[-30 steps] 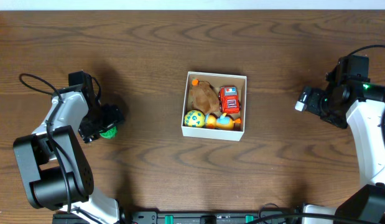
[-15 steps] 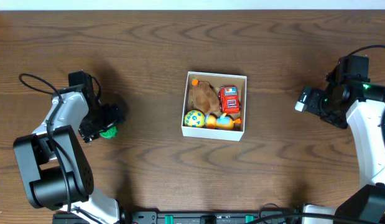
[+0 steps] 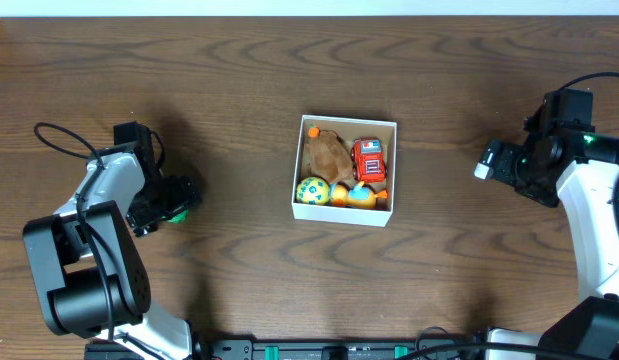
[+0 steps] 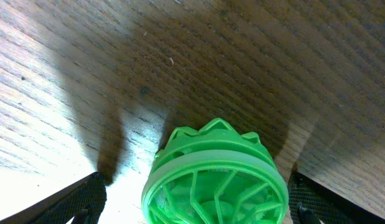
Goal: Pack container
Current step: 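Move the left gripper to the green spiky ball and grasp it, then drop the green ball into the box and withdraw the left gripper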
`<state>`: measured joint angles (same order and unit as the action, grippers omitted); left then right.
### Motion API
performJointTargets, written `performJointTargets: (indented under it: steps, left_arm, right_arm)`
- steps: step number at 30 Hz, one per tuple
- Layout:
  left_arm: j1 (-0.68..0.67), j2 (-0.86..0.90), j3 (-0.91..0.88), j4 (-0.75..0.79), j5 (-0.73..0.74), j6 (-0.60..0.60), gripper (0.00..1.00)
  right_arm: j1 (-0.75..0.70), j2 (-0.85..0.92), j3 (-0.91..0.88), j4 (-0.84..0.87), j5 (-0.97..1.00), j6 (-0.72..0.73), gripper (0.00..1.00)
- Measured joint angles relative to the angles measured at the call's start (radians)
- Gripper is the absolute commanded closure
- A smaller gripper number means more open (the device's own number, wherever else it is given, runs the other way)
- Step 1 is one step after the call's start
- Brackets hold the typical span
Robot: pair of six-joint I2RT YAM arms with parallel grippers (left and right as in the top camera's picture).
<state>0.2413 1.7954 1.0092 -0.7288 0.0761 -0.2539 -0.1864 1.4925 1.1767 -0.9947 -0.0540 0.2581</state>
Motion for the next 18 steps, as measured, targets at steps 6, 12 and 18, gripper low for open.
performJointTargets:
  steps: [6,12,18]
  left_arm:
    - [0.0,0.0,-0.001,0.006,0.005,0.001,0.16]
    - [0.0,0.0,-0.001,0.027,0.002,0.001,0.31]
    - [0.0,0.0,-0.001,0.027,0.001,0.001,0.46]
  right_arm:
    - [0.0,0.0,0.0,0.0,0.0,0.0,0.01]
    - [0.0,0.0,0.0,0.0,0.0,0.0,0.01]
    - [0.0,0.0,0.0,0.0,0.0,0.0,0.01]
